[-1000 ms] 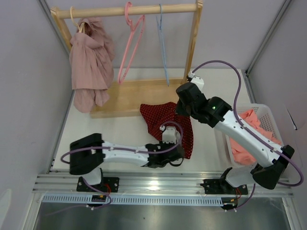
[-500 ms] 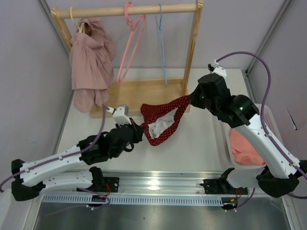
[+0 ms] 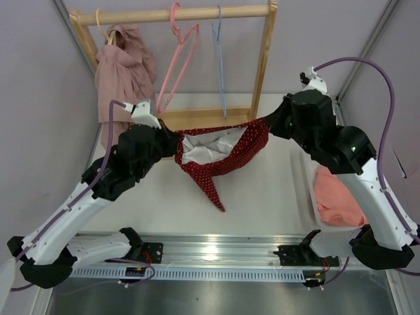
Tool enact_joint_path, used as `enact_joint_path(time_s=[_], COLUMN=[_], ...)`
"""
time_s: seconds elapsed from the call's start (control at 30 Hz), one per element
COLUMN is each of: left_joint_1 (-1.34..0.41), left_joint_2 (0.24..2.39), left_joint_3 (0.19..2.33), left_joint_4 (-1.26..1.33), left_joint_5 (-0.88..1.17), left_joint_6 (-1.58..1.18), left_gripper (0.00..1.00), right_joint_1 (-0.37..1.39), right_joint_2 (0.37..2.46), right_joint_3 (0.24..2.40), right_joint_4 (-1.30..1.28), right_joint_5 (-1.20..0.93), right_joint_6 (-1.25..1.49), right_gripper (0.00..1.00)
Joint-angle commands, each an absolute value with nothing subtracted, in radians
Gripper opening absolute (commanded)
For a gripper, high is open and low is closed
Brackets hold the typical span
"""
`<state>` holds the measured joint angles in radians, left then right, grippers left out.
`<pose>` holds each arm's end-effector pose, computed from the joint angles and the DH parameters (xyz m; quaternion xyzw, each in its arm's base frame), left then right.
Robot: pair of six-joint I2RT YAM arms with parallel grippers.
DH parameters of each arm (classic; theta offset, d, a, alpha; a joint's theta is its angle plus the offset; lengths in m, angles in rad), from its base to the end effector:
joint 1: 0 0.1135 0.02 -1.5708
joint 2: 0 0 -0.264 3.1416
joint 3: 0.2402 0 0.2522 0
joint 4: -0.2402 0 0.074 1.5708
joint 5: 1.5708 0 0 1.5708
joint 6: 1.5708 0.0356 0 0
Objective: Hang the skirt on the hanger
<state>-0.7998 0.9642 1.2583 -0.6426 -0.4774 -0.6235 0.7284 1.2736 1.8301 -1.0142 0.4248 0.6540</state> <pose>0.1412 -0.1219 0.4228 -0.0651 0.8046 -0.2175 0.5487 0.1698 0.1318 0.4992 0.0804 0.8336 0.1913 0.5120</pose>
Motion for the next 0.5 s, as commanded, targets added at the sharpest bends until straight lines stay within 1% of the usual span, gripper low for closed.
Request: enact_joint_path(time_s=[0.0,0.13,0.2,0.3,0.37,0.4,0.47], left_joint_1=[-0.753,-0.747,-0.746,-0.746,-0.747,-0.747,-0.75], left_joint_2=[1.009,1.089,1.124,1.106,1.085,1.075,1.065], left_joint_3=[1.37,1.431,1.434,1.306,1.179,1.051,0.968], left_joint_4=[-0.657,-0.678,-0.686,-0.651,-0.589,-0.56,-0.488], left_joint_5=[-0.397,-0.335,-0.282,-0.209,-0.174,-0.123,-0.08], left_joint_6=[-0.519,-0.479,-0.465,-0.494,-0.537,-0.551,-0.6], left_gripper=[0.0,0.0,0.0,0.0,0.0,0.0,0.0], right_joint_1=[0.713,0.713,0.713,0.713,0.713,0.713,0.713], right_joint_2=[1.276,1.267,1.249,1.191,1.154,1.123,1.097], right_joint_3=[1.934,1.924,1.882,1.743,1.64,1.532,1.421], right_joint_4=[-1.031,-1.026,-1.026,-1.009,-0.971,-0.959,-0.913], right_joint_5=[0.486,0.491,0.499,0.509,0.479,0.468,0.424], right_joint_6=[0.595,0.588,0.597,0.621,0.653,0.667,0.71], right_gripper=[0.0,0.0,0.0,0.0,0.0,0.0,0.0])
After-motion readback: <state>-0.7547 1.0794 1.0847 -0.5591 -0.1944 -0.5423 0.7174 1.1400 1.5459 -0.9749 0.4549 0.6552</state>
